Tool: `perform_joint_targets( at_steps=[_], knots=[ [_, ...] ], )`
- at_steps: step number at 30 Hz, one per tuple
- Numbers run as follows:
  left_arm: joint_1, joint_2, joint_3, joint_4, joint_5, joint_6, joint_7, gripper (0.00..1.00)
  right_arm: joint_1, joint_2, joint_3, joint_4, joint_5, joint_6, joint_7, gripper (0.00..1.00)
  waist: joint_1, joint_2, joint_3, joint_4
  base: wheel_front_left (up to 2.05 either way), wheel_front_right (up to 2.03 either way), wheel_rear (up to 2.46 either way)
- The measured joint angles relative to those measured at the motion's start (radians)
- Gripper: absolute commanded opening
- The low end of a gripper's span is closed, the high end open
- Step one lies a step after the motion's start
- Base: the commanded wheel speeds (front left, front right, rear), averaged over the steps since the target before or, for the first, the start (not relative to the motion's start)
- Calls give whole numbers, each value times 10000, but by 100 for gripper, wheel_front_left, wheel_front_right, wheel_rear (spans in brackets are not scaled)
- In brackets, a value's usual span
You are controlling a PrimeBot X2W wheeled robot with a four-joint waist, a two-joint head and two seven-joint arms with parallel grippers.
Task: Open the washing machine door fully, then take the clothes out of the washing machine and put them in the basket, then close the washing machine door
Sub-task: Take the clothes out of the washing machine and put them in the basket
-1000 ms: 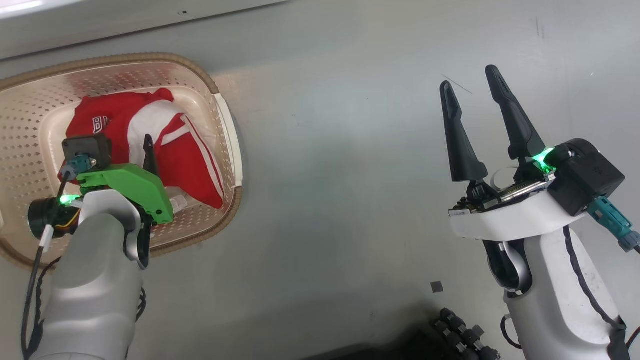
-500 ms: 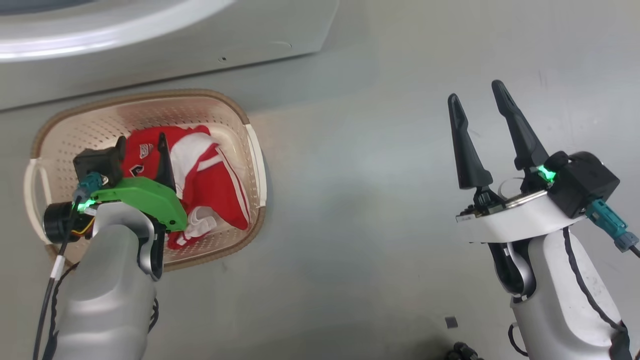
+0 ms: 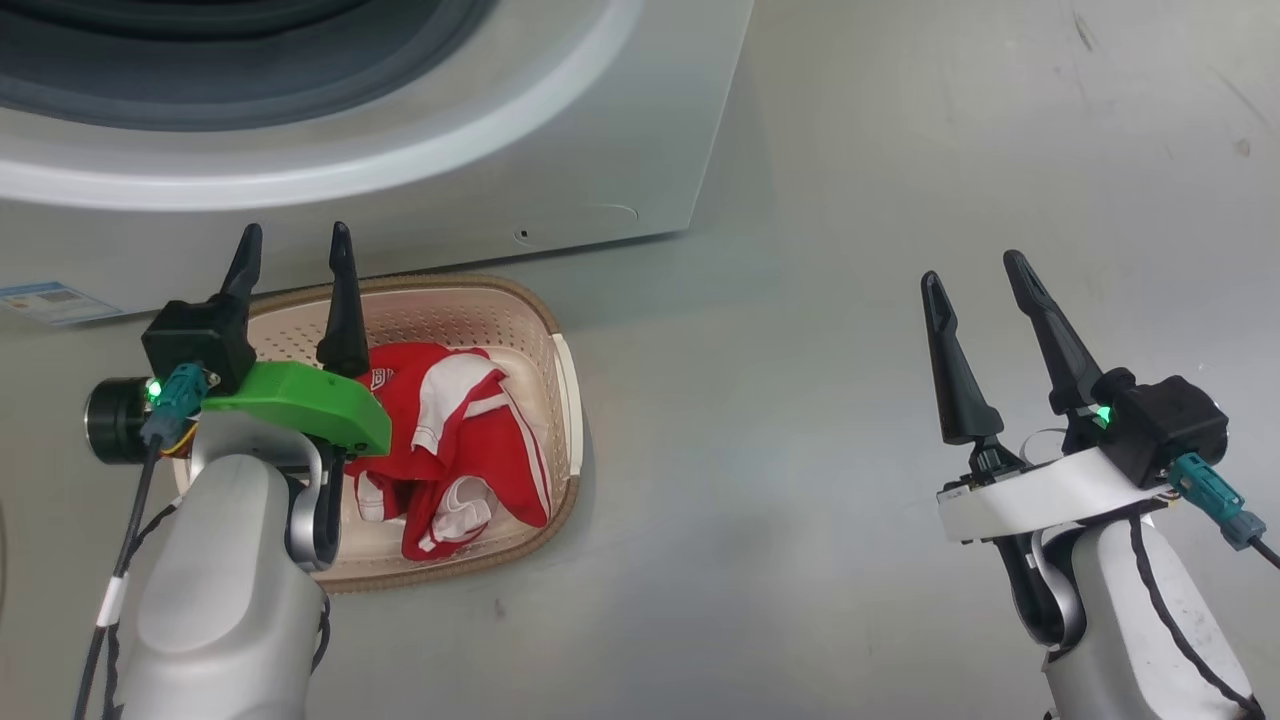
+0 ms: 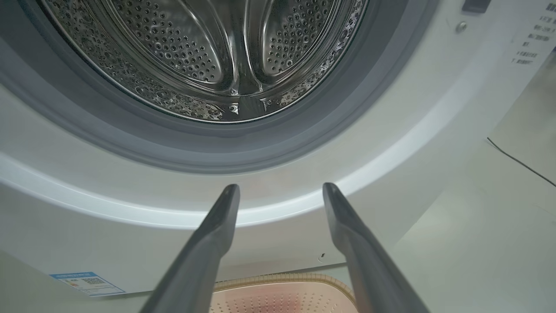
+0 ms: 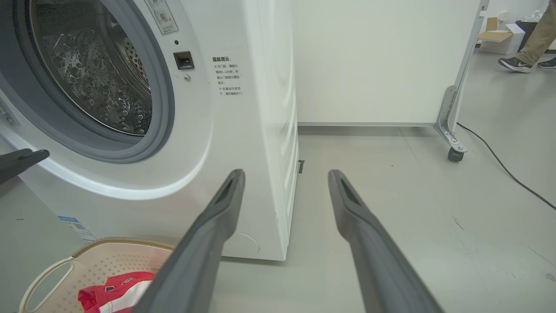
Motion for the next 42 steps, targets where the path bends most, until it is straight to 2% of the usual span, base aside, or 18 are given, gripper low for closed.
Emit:
perform_joint_targets(
  at_steps=[12,33,42],
  knots=[
    [1464,-2,-125,-1749,428,61,0,100,654,13,-8,201,-63,0,0,100,0,0,-1510,329,0,0,0],
    [4969,33,-694,-2949,495,159,0,100,2492,151,-121,447,-69,-13,2,100,-1,0,-3811,724,0,0,0],
    [5709,56,-861,-3419,483,265,0,100,2848,184,-10,408,-69,-79,2,100,-1,0,-4234,806,0,0,0]
  ],
)
